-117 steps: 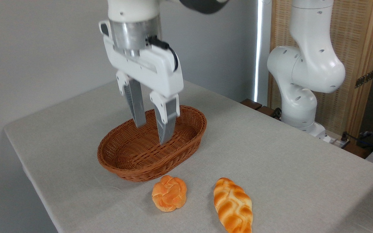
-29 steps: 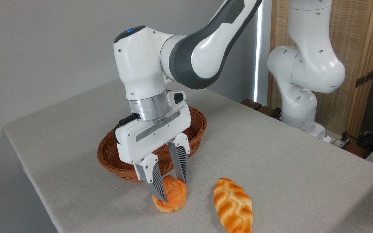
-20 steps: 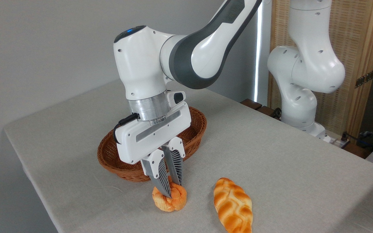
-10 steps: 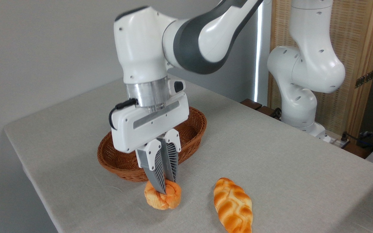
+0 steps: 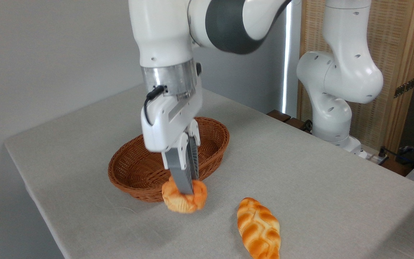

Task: Put bread into the basket
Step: 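Lift the gripped bun and carry it over the wicker basket, then lower the bun into the basket and open the gripper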

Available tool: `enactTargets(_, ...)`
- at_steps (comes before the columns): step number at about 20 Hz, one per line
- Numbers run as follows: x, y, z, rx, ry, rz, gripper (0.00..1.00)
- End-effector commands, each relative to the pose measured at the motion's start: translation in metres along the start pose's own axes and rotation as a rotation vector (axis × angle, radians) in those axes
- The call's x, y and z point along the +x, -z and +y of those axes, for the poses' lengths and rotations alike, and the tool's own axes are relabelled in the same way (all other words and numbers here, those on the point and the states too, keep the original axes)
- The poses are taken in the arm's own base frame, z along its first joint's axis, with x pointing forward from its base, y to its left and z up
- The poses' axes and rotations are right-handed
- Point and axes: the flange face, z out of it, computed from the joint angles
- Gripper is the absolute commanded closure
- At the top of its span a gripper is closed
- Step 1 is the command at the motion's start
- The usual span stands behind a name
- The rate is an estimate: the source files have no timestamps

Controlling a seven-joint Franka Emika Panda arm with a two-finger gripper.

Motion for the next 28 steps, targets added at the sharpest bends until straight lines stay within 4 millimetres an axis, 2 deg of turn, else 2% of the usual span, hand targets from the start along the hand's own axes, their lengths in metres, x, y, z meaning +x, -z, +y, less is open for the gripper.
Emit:
enactTargets(1, 0.044, 0.020, 0.004, -0.067, 0.277, 0.038, 0.73)
enactTargets(2, 0.049, 0.021, 0.005, -0.078, 0.323, 0.037, 0.73)
enactTargets(4, 0.076, 0.025, 0.005, -0.095, 0.500, 0.051, 0.73)
enactTargets(7, 0.099, 0.027, 0.003, -0.105, 0.648, 0.082, 0.73)
enactTargets(10, 0.116, 0.028, 0.004, -0.118, 0.689, 0.102, 0.73)
enactTargets(14, 0.154, 0.030, 0.001, -0.107, 0.723, 0.148, 0.73)
enactTargets(16, 0.169, 0.023, -0.004, -0.098, 0.738, 0.167, 0.72)
enactTargets(19, 0.181, 0.018, -0.006, -0.109, 0.733, 0.186, 0.68)
enactTargets(21, 0.182, 0.015, -0.007, -0.106, 0.739, 0.196, 0.66)
enactTargets(25, 0.184, 0.007, -0.009, -0.112, 0.729, 0.191, 0.54)
enactTargets(28, 0.183, 0.001, -0.008, -0.119, 0.718, 0.179, 0.49)
